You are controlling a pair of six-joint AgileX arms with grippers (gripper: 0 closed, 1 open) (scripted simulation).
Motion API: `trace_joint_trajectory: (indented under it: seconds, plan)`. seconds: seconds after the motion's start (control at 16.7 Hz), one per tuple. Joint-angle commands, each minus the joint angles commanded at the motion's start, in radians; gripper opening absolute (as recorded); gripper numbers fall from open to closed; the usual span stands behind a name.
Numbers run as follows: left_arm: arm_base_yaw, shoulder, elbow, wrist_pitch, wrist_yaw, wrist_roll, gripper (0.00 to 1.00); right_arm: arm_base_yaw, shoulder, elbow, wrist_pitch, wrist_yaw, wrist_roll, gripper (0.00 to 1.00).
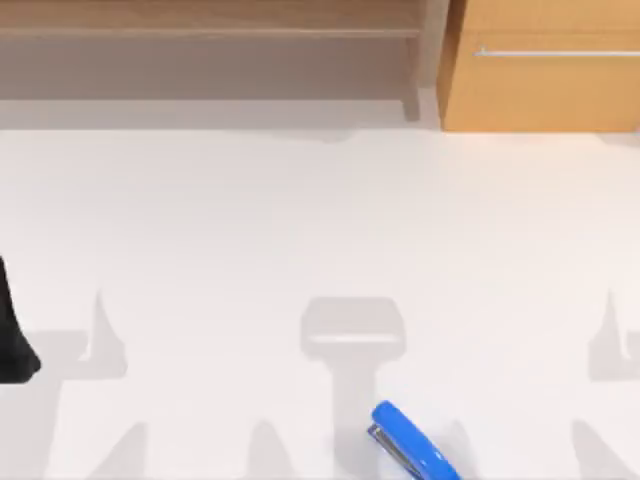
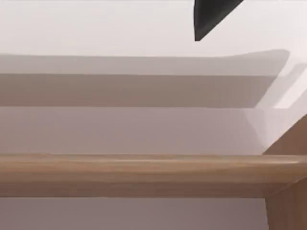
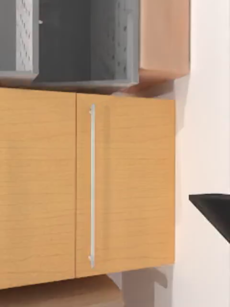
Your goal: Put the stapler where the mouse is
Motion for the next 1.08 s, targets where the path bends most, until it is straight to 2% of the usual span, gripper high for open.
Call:
trace_joint_trajectory:
  seconds: [0.24,0.48,1.08]
  plan:
    - [0.000,0.000,0.000,0.000,0.000,0.000,1.00,0.024,0.032,0.029,-0.020,-0.001,0.004,1.00]
    - [0.000,0.000,0.000,0.000,0.000,0.000,1.00,0.144,0.222,0.181,-0.131,-0.002,0.026,1.00]
    - [0.000,0.000,0.000,0.000,0.000,0.000,1.00,0.618,1.202,0.744,-0.619,-0.006,0.114,1.00]
